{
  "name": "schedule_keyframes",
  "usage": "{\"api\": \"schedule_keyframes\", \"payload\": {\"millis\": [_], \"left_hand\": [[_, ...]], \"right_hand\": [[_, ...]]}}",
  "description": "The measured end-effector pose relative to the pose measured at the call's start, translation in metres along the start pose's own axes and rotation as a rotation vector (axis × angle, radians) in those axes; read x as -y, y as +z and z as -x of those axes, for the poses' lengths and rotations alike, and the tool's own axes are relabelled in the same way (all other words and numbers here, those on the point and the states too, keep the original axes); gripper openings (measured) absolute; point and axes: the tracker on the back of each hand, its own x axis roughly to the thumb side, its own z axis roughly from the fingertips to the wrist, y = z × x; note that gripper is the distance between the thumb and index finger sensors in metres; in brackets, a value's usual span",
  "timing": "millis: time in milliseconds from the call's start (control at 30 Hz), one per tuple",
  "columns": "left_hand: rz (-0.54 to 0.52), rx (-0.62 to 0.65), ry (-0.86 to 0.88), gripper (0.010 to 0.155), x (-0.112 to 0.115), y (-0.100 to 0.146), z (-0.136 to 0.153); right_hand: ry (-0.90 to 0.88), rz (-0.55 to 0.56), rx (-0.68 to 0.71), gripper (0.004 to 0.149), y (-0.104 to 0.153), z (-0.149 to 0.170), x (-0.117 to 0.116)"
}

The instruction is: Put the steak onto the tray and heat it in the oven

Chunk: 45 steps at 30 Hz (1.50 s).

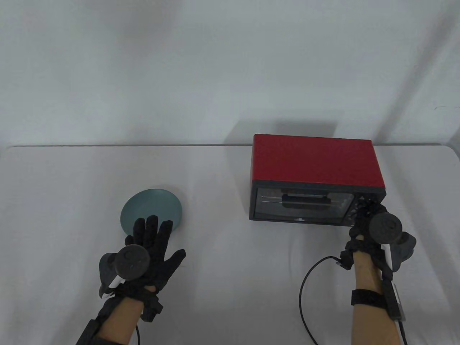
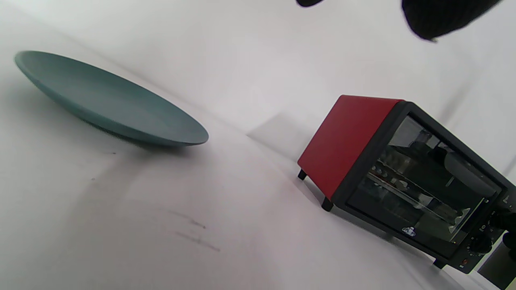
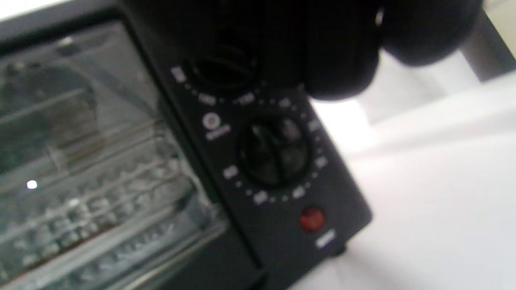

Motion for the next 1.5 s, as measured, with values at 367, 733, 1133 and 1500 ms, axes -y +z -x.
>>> {"api": "schedule_keyframes", "payload": {"millis": [367, 733, 1133, 1500], "left_hand": [[0.009, -0.001, -0.003, 0.082, 0.002, -0.001, -0.001], [0.004, -0.001, 0.003, 0.083, 0.001, 0.000, -0.001], [0.007, -0.004, 0.004, 0.082, 0.001, -0.001, 0.000], [0.015, -0.012, 0.002, 0.082, 0.003, -0.001, -0.001]], "right_hand": [[-0.273, -0.062, -0.096, 0.027, -0.004, 0.020, -0.003], [-0.427, -0.030, -0.150, 0.040, -0.002, 0.038, 0.002], [-0.151, -0.145, -0.145, 0.020, 0.009, 0.037, -0.036], [-0.119, -0.115, -0.187, 0.017, 0.004, 0.036, -0.041]]}}
